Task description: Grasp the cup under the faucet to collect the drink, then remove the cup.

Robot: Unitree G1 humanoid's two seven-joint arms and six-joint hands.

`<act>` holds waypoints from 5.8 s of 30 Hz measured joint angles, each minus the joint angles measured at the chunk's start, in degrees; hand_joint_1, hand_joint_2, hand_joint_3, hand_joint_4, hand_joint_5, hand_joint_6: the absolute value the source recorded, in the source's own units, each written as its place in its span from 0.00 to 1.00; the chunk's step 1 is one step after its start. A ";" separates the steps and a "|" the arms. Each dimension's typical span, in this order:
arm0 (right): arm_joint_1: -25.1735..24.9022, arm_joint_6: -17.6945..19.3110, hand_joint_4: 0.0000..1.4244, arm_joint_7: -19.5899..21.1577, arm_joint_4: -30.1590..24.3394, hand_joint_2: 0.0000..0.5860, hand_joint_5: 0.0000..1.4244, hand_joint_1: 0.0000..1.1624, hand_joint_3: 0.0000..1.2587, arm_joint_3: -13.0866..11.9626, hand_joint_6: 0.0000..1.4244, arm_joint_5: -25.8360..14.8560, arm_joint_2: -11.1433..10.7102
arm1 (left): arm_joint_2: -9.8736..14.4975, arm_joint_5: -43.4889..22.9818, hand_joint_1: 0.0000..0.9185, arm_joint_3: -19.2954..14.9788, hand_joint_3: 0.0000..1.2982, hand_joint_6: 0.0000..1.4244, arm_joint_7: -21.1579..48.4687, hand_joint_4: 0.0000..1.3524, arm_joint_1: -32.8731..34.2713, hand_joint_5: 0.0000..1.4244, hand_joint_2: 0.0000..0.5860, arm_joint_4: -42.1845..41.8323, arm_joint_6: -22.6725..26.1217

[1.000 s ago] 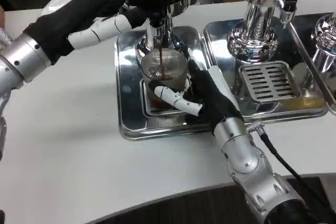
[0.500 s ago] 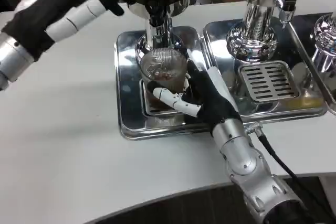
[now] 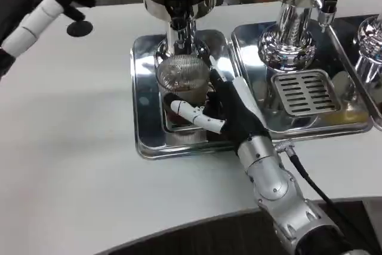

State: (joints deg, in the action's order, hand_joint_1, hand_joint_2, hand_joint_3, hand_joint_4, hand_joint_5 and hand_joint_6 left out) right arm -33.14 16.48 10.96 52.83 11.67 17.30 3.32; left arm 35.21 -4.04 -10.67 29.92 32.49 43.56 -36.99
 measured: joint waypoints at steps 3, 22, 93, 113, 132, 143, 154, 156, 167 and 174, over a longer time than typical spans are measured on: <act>-0.31 0.45 0.00 0.85 0.89 0.29 0.03 0.52 0.00 -0.02 0.12 0.01 0.59 | 0.43 -0.54 0.00 -1.17 0.31 0.37 -0.03 0.27 -1.68 0.28 0.20 -0.69 1.24; -1.80 1.70 0.03 7.14 4.55 0.29 0.12 0.56 0.04 0.77 0.23 1.42 1.77 | 2.06 -2.70 0.00 -5.00 0.33 0.39 -0.84 0.32 -7.41 0.31 0.24 -5.84 6.36; 6.11 2.48 0.31 25.45 -3.91 0.31 0.47 0.59 0.30 3.63 0.70 8.11 -0.15 | -3.47 6.20 0.00 9.94 0.08 0.13 6.70 0.01 -2.32 0.02 0.25 10.07 -2.35; 12.04 0.86 0.36 24.43 -16.18 0.33 0.51 0.59 0.33 2.79 0.74 9.61 -1.80 | 2.94 15.51 0.00 12.01 0.04 0.10 0.91 0.00 -7.43 0.00 0.23 -1.26 -7.23; 27.34 -2.22 0.38 17.22 -38.09 0.34 0.53 0.58 0.36 2.95 0.75 11.70 -3.84 | 5.89 20.73 0.00 13.63 0.02 0.09 -6.80 0.00 -15.35 0.00 0.23 -9.80 -10.62; 36.54 -3.19 0.38 13.28 -49.62 0.35 0.53 0.58 0.36 3.76 0.75 12.41 -3.96 | 6.96 19.67 0.00 13.43 0.01 0.07 -7.04 0.00 -24.69 0.00 0.22 -21.39 -10.94; 43.84 -3.94 0.39 9.80 -57.42 0.35 0.53 0.58 0.36 4.13 0.75 12.60 -4.19 | 8.95 15.57 0.00 11.04 0.01 0.07 -6.48 0.00 -32.45 0.00 0.22 -29.53 -8.65; 44.74 -3.94 0.39 9.70 -57.75 0.35 0.53 0.57 0.36 4.07 0.75 12.68 -4.29 | 8.96 15.34 0.00 10.84 0.01 0.07 -6.43 0.00 -33.42 0.00 0.22 -30.29 -8.21; 45.02 -3.94 0.39 9.19 -58.33 0.36 0.53 0.58 0.37 3.82 0.75 12.77 -4.56 | 8.96 14.73 0.00 9.73 0.01 0.07 -6.37 0.00 -34.25 0.00 0.22 -31.29 -7.63; 45.12 -3.94 0.40 9.09 -58.33 0.36 0.55 0.58 0.38 3.73 0.76 12.78 -4.56 | 8.95 14.72 0.00 9.72 0.01 0.07 -5.84 0.00 -34.24 0.00 0.22 -31.28 -7.61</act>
State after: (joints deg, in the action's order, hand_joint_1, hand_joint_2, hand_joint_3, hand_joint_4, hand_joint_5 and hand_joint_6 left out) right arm 11.98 12.54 20.06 -5.50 15.40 30.08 -1.24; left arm 44.16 10.68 -0.94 24.08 -1.75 12.28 -44.61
